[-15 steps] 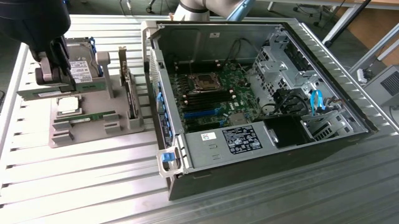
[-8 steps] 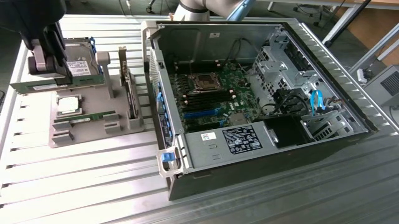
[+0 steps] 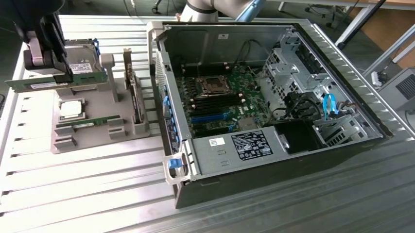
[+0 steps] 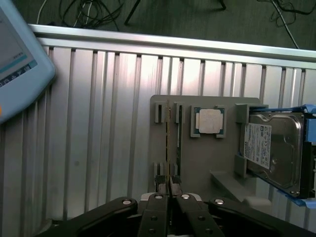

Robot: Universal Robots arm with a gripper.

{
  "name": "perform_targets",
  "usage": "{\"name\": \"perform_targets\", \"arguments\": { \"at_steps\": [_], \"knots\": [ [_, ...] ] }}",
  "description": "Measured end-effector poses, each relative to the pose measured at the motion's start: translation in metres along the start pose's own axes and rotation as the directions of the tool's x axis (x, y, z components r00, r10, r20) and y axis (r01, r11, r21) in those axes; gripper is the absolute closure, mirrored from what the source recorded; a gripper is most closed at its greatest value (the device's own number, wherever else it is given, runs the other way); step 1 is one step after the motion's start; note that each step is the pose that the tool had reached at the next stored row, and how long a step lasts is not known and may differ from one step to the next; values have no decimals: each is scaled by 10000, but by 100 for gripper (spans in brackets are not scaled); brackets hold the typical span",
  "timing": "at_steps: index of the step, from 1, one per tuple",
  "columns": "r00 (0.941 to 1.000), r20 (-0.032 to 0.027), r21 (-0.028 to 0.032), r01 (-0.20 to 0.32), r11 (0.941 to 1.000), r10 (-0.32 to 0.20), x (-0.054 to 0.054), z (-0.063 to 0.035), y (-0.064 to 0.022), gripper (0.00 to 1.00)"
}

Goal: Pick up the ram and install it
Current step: 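Pick up the ram and move it above insertion slot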

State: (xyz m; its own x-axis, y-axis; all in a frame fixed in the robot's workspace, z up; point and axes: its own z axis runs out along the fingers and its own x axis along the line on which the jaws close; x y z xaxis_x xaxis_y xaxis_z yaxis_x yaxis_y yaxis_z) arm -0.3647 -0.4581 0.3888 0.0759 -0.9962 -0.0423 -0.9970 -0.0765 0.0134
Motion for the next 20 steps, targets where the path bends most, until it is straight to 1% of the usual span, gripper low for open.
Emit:
{"name": "perform_targets", "arguments": {
  "at_steps": [3, 4, 6, 7, 9, 10, 11, 12, 16, 19, 20],
  "knots": [
    [10000, 0, -1, 0, 10000, 0, 0, -1, -1, 89],
    [10000, -1, -1, 1, 10000, -1, 3, -1, -43, 89],
    [10000, -1, 1, 0, 10000, 0, 5, -1, -62, 89],
    [10000, -3, 0, 0, 10000, 0, 11, -2, -146, 89],
    [10000, -5, 0, 0, 10000, 0, 12, -3, -161, 89],
    [10000, -13, -1, -1, 10000, 1, 19, -5, -255, 89],
    [10000, -22, -2, -1, 10000, 1, 34, -8, -448, 89],
    [10000, -22, -1, -1, 10000, 1, 38, -8, -501, 89],
    [10000, -22, -1, 0, 10000, 0, 45, -10, -589, 89],
    [10000, -23, -2, -1, 10000, 1, 51, -11, -672, 89],
    [10000, -23, -1, -1, 10000, 1, 60, -13, -789, 89]
  ]
}}
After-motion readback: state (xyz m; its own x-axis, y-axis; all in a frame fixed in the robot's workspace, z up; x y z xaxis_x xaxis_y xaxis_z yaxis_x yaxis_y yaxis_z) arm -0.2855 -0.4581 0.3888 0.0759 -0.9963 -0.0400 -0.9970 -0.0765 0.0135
